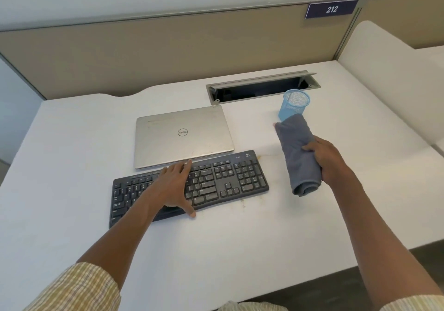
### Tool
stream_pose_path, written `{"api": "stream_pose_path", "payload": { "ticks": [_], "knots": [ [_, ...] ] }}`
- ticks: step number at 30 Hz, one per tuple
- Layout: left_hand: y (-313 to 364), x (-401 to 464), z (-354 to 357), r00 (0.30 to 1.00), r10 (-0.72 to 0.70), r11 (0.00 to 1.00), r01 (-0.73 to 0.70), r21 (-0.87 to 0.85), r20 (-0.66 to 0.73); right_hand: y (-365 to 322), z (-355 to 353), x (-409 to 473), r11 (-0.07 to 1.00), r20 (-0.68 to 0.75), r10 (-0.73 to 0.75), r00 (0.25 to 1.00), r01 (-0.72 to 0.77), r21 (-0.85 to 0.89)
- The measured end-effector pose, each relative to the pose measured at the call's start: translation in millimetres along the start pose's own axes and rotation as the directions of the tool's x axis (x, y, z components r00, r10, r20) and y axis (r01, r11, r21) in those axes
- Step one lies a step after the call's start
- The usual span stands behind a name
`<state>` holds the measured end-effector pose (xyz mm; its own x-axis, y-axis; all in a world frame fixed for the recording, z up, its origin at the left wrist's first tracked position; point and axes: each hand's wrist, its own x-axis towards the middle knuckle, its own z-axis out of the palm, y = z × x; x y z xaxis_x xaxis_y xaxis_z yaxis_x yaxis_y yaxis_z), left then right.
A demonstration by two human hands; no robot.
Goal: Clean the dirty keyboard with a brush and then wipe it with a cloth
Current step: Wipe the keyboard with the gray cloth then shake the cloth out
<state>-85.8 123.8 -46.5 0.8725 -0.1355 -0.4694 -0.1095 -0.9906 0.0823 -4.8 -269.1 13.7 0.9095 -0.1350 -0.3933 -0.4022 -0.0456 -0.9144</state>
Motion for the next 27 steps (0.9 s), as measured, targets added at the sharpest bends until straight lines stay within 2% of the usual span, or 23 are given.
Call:
{"api": "stream_pose_path", "payload": {
  "ticks": [3,5,7,9,10,12,14,18,23,27],
  "knots": [
    [3.9,1.7,1.1,0.999,-0.001,1.0,0.0,0.026,0.033,7.0,-18.1,8.3,0.981,0.114,0.037,0.993,-0.058,0.186],
    [6.3,2.4,1.4,0.999,-0.002,0.999,0.0,0.047,0.047,8.5,-22.1,12.5,0.981,0.162,0.007,0.987,-0.038,0.19],
    [6.9,4.0,1.8,0.999,-0.002,0.998,-0.002,0.069,0.054,4.1,-16.8,16.8,0.997,0.148,-0.069,0.987,0.063,0.04],
    [7.2,5.6,1.3,0.998,0.001,0.996,-0.006,0.095,0.055,-3.3,-3.5,25.0,0.956,0.124,-0.182,0.975,0.205,-0.211],
    [7.4,6.1,0.9,0.999,0.002,0.994,-0.008,0.11,0.054,-6.8,5.2,31.0,0.891,0.137,-0.252,0.958,0.285,-0.353],
    [8.8,5.8,-0.5,0.999,0.006,0.991,-0.014,0.132,0.054,-9.7,24.0,47.1,0.67,0.213,-0.363,0.907,0.413,-0.616],
    [9.7,5.2,-1.8,0.998,0.008,0.99,-0.016,0.139,0.056,-5.2,40.4,60.6,0.479,0.28,-0.384,0.88,0.449,-0.755],
    [9.9,1.5,-3.4,0.998,0.019,0.993,-0.025,0.114,0.055,25.1,60.2,65.4,0.367,0.29,-0.33,0.898,0.406,-0.837],
    [4.4,-8.3,-6.7,0.998,0.055,0.991,-0.058,0.121,0.022,47.3,68.0,57.4,0.285,0.35,-0.305,0.886,0.436,-0.854],
    [-6.2,-19.3,-16.4,0.996,0.079,0.993,-0.076,0.089,-0.03,53.6,71.8,50.9,0.283,0.383,-0.287,0.878,0.46,-0.842]
  ]
}}
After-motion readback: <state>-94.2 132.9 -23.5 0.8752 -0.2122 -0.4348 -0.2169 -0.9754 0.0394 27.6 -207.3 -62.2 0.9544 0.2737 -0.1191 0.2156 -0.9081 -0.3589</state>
